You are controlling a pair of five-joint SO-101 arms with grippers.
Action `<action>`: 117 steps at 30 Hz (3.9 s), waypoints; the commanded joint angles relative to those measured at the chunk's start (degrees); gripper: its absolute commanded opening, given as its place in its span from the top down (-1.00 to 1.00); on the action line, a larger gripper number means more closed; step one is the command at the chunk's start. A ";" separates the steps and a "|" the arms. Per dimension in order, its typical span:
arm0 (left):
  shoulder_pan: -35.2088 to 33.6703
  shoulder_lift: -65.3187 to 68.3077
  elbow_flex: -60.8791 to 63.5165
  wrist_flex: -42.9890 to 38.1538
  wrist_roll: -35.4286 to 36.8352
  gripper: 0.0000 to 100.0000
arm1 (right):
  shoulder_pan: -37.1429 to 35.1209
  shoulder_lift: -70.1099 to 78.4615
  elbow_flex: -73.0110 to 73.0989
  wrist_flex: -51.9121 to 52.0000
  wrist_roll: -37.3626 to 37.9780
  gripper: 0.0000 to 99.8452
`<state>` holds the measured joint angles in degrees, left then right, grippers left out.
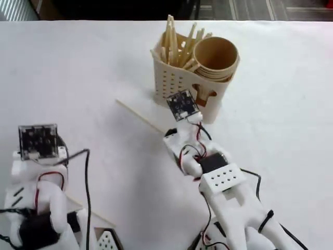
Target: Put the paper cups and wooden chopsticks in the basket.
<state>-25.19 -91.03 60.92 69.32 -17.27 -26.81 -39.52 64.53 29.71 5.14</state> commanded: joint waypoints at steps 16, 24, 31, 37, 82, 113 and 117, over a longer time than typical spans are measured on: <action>-17.80 59.65 -18.46 14.15 1.05 0.68 | 0.84 -1.80 2.64 -4.09 -0.44 0.96; -26.77 73.63 -18.46 9.41 0.97 0.68 | 1.01 -1.80 2.73 -4.00 -0.44 0.96; -26.68 86.55 -18.64 1.14 0.97 0.68 | 0.84 -1.80 3.52 -4.18 -0.35 0.96; -25.01 96.66 -23.38 -0.97 4.22 0.69 | 0.84 -1.80 3.52 -4.18 -0.35 0.96; 2.77 107.21 -65.49 15.65 26.55 0.95 | 0.84 -1.80 3.60 -4.18 0.00 0.96; 27.91 107.21 -146.46 21.54 26.29 0.95 | -9.10 -2.33 8.88 -3.30 10.64 0.96; 33.19 107.21 -149.63 15.12 26.29 0.95 | -9.10 -2.33 8.97 -3.30 10.64 0.96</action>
<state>4.44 16.40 -85.54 89.27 8.66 -35.43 -40.40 73.76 26.73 15.16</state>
